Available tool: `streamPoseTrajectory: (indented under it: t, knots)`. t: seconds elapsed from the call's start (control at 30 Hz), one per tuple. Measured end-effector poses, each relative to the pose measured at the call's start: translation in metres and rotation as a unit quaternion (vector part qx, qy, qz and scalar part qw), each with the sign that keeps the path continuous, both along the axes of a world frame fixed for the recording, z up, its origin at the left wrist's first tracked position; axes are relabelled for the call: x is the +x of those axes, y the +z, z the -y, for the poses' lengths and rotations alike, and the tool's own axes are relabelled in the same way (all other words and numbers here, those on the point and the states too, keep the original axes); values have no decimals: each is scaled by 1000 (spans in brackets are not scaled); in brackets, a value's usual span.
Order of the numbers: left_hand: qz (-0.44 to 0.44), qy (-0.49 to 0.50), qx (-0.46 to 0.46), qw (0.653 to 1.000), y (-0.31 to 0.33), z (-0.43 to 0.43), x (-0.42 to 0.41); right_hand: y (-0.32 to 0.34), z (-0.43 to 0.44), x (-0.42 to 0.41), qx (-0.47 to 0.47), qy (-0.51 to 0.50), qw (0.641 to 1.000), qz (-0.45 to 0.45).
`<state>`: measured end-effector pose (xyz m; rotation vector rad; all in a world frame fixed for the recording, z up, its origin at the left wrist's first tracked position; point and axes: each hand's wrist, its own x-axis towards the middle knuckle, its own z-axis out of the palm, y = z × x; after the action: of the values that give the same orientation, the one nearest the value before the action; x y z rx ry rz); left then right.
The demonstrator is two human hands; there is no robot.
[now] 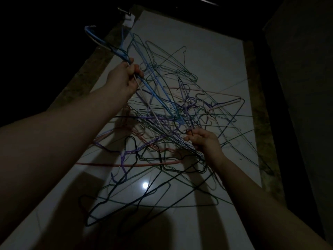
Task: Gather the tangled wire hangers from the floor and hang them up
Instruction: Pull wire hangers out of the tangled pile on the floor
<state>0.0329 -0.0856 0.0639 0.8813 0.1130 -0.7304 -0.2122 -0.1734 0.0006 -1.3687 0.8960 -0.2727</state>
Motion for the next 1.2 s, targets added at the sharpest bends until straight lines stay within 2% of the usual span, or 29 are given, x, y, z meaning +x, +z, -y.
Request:
streamPoseTrajectory:
  t: [0.27, 0.53, 0.73, 0.83, 0.9, 1.03, 1.2]
  knots:
    - [-13, 14, 1, 1000, -8, 0, 2, -1, 3, -5, 0, 10, 1000, -16]
    - [25, -25, 32, 999, -19, -6, -5, 0, 17, -7, 15, -54, 998, 38]
    - [111, -88, 113, 983, -17, -1, -25, 6, 18, 5, 64, -121, 987, 86]
    - [147, -111, 144, 972, -14, -1, -29, 14, 24, 16, 109, -196, 967, 123]
    - [161, -117, 148, 969, -12, -3, -30, 16, 29, 24, 109, -231, 961, 101]
    - [176, -117, 158, 965, -7, -7, -30, 8, 27, 41, 75, -241, 968, -1]
    - [192, -119, 167, 960, -4, -19, -26, 8, 21, 57, 115, -231, 965, 50]
